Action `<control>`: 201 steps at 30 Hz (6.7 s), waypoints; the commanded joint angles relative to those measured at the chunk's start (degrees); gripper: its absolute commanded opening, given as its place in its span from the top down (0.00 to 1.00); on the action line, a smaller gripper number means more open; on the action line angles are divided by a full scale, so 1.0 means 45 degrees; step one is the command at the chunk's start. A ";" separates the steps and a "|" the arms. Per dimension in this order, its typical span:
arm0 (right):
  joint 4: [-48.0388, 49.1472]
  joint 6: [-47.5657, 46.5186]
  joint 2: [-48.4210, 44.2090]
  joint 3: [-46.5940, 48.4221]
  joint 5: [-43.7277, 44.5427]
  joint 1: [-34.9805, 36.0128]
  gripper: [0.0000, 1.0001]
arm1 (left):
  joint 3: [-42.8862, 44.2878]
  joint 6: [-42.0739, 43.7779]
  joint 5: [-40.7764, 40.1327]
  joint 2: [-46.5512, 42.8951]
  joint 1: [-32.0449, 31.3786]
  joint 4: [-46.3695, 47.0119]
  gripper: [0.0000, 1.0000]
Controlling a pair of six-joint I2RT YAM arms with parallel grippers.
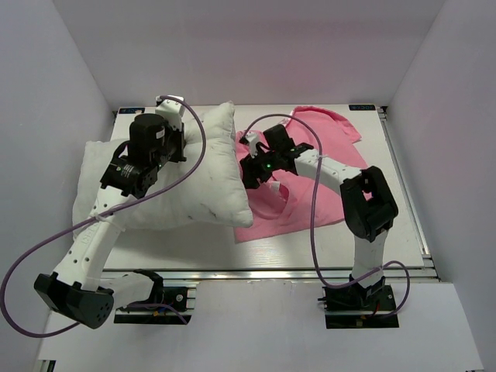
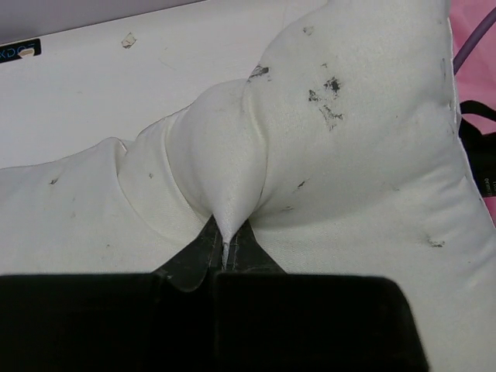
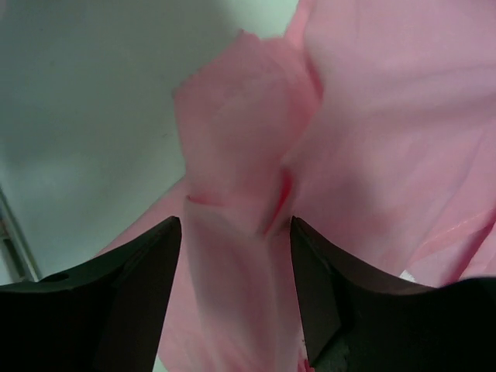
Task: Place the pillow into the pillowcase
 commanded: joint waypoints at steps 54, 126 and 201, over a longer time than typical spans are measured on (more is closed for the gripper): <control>-0.0178 -0.1881 0.3546 0.3264 0.5272 -0.1412 0.48 | -0.2621 -0.3954 0.1019 -0.0412 0.0412 0.2679 1.00; -0.0061 0.0404 -0.3484 0.0295 0.2264 -0.1783 1.00 | 0.2478 -0.2101 0.5434 0.6228 -0.1775 0.0902 1.00; -0.5003 -0.1553 -0.0538 0.5078 -0.2404 -0.1353 1.00 | 0.3535 -0.2900 -0.2066 0.7350 -0.1425 0.5200 0.24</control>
